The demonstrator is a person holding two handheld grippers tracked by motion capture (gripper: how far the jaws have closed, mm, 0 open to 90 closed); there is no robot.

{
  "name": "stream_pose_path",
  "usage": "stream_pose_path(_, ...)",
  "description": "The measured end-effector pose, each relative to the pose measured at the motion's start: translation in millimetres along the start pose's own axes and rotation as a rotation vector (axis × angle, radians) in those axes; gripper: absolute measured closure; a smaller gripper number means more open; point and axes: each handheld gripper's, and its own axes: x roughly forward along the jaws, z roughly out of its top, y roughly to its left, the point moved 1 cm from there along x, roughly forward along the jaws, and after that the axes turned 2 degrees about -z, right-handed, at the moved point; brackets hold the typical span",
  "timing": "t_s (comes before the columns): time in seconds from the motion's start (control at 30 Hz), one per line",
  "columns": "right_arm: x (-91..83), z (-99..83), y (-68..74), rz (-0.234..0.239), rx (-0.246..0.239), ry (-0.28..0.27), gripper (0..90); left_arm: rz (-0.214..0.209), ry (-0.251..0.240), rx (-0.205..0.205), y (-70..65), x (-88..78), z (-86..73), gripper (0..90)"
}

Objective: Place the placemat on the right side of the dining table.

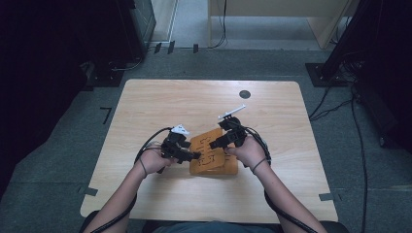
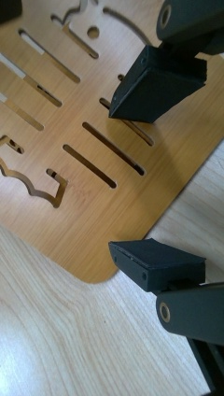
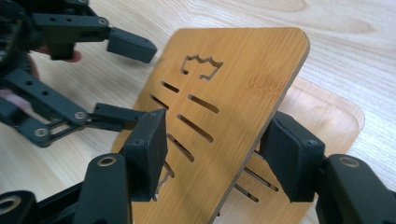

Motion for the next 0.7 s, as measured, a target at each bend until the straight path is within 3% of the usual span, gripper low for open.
stream_pose_path(0.2, -7.4, 9.1, 12.6, 0.001, -0.029, -0.006, 42.4, 0.019, 0.001, -0.015, 6.5, -3.6, -1.6, 30.2)
stream_pose_path(0.37, -11.4, 14.7, 21.3, -0.004, -0.021, -0.001, 42.3, 0.018, -0.001, -0.013, 7.3, -5.3, -1.6, 29.1)
stream_pose_path(0.4, -12.7, 18.3, 23.9, 0.001, 0.058, 0.021, 42.2, 0.018, -0.002, -0.014, 7.1, -5.2, -1.5, 29.1)
stream_pose_path(0.43, -12.7, 18.3, 23.9, 0.001, 0.058, 0.021, 42.2, 0.017, -0.002, -0.014, 7.1, -5.4, -1.5, 29.1)
stream_pose_path(0.47, -14.6, 22.9, 25.5, 0.012, 0.119, 0.046, 43.6, 0.019, 0.001, -0.011, 7.3, -6.1, -1.6, 29.2)
stream_pose_path(0.57, -16.9, 26.8, 27.6, 0.016, 0.124, 0.065, 45.2, 0.034, 0.004, -0.006, 8.2, -6.6, -2.3, 30.2)
stream_pose_path(0.7, -21.0, 32.1, 36.3, 0.013, 0.094, 0.079, 46.0, 0.035, 0.0, -0.016, 11.0, -7.8, -3.2, 29.9)
